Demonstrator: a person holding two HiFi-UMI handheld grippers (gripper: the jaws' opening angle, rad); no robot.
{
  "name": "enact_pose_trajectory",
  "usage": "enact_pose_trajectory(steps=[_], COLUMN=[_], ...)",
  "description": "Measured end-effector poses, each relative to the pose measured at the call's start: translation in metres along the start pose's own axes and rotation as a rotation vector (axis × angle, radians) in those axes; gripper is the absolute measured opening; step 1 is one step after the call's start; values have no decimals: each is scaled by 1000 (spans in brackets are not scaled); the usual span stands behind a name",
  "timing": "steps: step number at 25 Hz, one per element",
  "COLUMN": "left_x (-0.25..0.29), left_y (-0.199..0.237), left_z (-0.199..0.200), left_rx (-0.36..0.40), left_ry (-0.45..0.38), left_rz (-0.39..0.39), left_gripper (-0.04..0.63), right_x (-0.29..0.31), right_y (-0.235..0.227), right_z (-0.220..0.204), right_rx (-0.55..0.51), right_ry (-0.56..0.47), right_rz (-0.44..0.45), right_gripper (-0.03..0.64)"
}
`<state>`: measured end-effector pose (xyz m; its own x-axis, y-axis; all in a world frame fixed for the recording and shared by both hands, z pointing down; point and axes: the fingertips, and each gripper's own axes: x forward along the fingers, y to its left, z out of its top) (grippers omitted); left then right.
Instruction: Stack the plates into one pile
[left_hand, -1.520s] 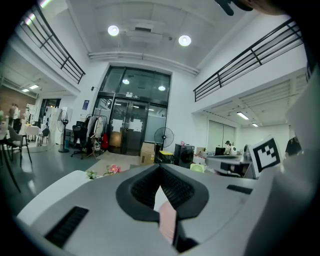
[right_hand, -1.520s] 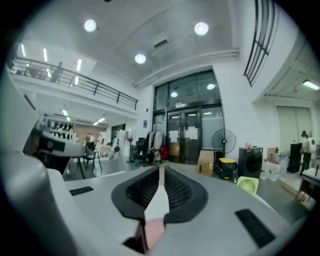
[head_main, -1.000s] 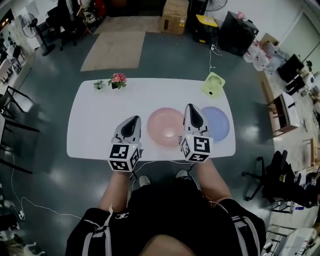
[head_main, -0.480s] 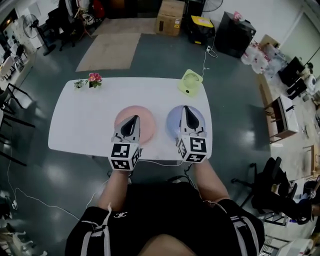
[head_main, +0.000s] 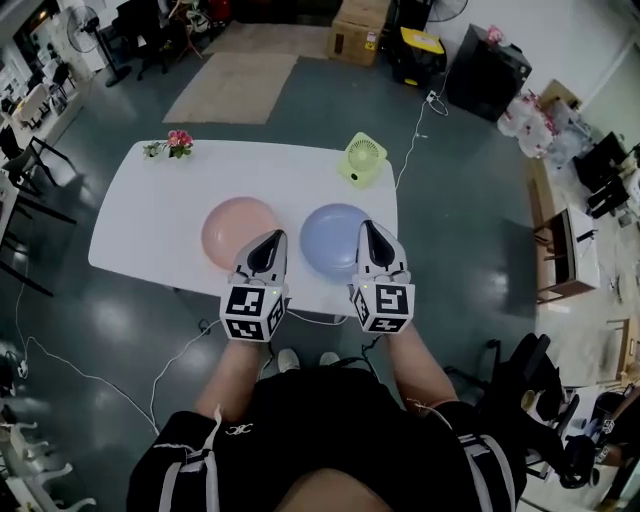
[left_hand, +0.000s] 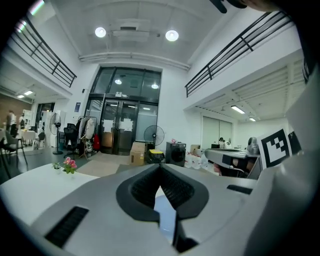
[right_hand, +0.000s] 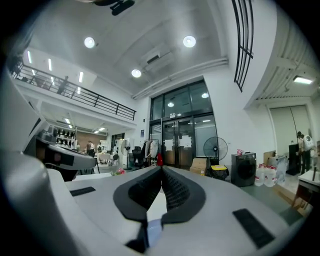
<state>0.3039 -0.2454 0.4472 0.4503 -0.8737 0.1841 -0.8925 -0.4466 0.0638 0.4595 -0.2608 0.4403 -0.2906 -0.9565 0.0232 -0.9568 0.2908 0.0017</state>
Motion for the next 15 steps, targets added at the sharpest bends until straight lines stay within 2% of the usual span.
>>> enact_pose_trajectory(steps=[5,10,13,15], left_x=[-2,-7,-10,-12], left_y=[-22,-26,-25,-24], left_z=[6,5,8,7], left_rx=[30,32,37,37], left_ry=[-4,-8,-12,-12], left_rz=[-8,-4,0,4], left_gripper=[11,11,11,11], right_x=[-12,-18,-11,-7], right_y=[-7,-5,8,15], right_z=[2,0,-14,-28], right_rx=[13,13,37,38], right_ry=[-14,-21,42,103], right_rz=[12,35,127,173], right_gripper=[11,19,201,240])
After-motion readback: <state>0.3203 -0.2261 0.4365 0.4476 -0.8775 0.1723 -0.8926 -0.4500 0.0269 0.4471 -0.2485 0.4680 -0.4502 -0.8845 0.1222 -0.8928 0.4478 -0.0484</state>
